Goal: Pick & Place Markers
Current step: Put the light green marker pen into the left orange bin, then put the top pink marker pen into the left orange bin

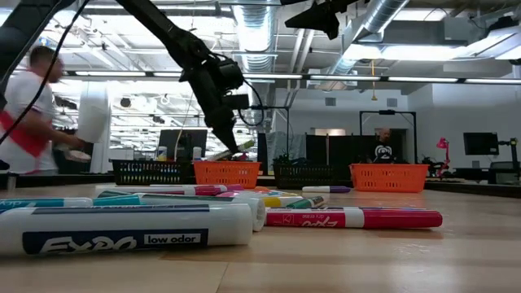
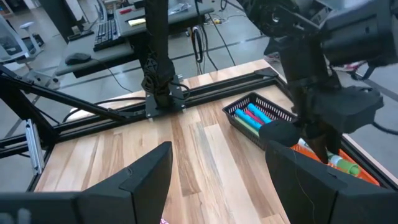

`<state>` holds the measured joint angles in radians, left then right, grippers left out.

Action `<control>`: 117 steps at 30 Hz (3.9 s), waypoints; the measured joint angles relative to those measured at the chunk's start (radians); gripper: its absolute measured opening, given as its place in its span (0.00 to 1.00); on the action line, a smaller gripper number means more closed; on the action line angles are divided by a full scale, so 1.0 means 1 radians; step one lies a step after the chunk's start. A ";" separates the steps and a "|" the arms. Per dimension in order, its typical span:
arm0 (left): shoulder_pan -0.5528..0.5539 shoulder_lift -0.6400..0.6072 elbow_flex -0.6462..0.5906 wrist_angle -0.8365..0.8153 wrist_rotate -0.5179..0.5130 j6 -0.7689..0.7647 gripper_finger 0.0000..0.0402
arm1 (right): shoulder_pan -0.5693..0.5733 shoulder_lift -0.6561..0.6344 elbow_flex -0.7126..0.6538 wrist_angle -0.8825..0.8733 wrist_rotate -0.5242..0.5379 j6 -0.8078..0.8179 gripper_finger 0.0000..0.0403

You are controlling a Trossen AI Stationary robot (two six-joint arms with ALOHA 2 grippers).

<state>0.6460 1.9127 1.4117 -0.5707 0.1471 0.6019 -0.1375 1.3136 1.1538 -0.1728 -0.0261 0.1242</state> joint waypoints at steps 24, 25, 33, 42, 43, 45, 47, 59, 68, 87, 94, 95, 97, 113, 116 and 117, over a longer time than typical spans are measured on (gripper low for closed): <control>-0.009 0.037 -0.001 -0.017 -0.005 0.030 0.14 | 0.000 0.000 0.000 0.001 0.000 0.000 0.62; -0.009 0.037 -0.001 -0.017 -0.005 0.030 0.14 | 0.000 0.000 0.000 0.001 0.000 0.000 0.62; -0.009 0.036 -0.001 -0.016 -0.040 0.030 0.19 | 0.000 0.000 0.000 0.001 0.000 0.000 0.62; -0.011 0.036 -0.001 -0.006 -0.042 0.030 0.22 | 0.000 0.000 0.000 0.001 0.000 0.000 0.62; -0.011 0.036 -0.001 -0.005 -0.042 0.030 0.22 | 0.000 0.000 0.000 0.001 0.000 0.000 0.62; -0.011 0.036 -0.001 -0.005 -0.042 0.030 0.22 | 0.000 0.000 0.000 0.001 0.000 0.000 0.62; -0.011 0.036 -0.001 -0.005 -0.042 0.030 0.23 | 0.000 0.000 0.000 0.001 0.000 0.000 0.62; -0.011 0.036 -0.001 -0.005 -0.042 0.030 0.23 | 0.000 0.000 0.000 0.001 0.000 0.000 0.62; -0.011 0.036 -0.001 -0.005 -0.042 0.029 0.25 | 0.000 0.000 0.000 0.000 0.000 0.000 0.62; -0.034 -0.207 -0.003 -0.018 -0.038 -0.090 0.50 | 0.000 0.000 0.000 0.000 0.000 0.000 0.62; -0.132 -0.437 -0.002 -0.084 0.159 -0.312 0.47 | 0.000 0.000 0.000 0.000 0.000 0.000 0.62; -0.155 -0.461 -0.002 -0.101 0.161 -0.332 0.46 | 0.000 0.000 0.000 0.000 0.000 0.000 0.62; -0.201 -0.501 -0.002 -0.135 0.164 -0.375 0.46 | 0.000 0.000 0.000 0.001 0.000 0.000 0.62; -0.509 -0.550 -0.173 -0.250 0.096 -0.677 0.44 | -0.002 0.000 0.000 0.000 0.000 0.000 0.62; -0.518 -0.550 -0.249 -0.236 0.091 -0.743 0.44 | -0.002 0.000 0.000 0.000 0.000 0.001 0.62; -0.522 -0.550 -0.271 -0.226 0.091 -0.758 0.44 | -0.002 0.000 0.000 0.000 0.000 0.001 0.62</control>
<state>0.1239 1.3632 1.1406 -0.7968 0.2378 -0.1564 -0.1390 1.3136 1.1538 -0.1731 -0.0262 0.1248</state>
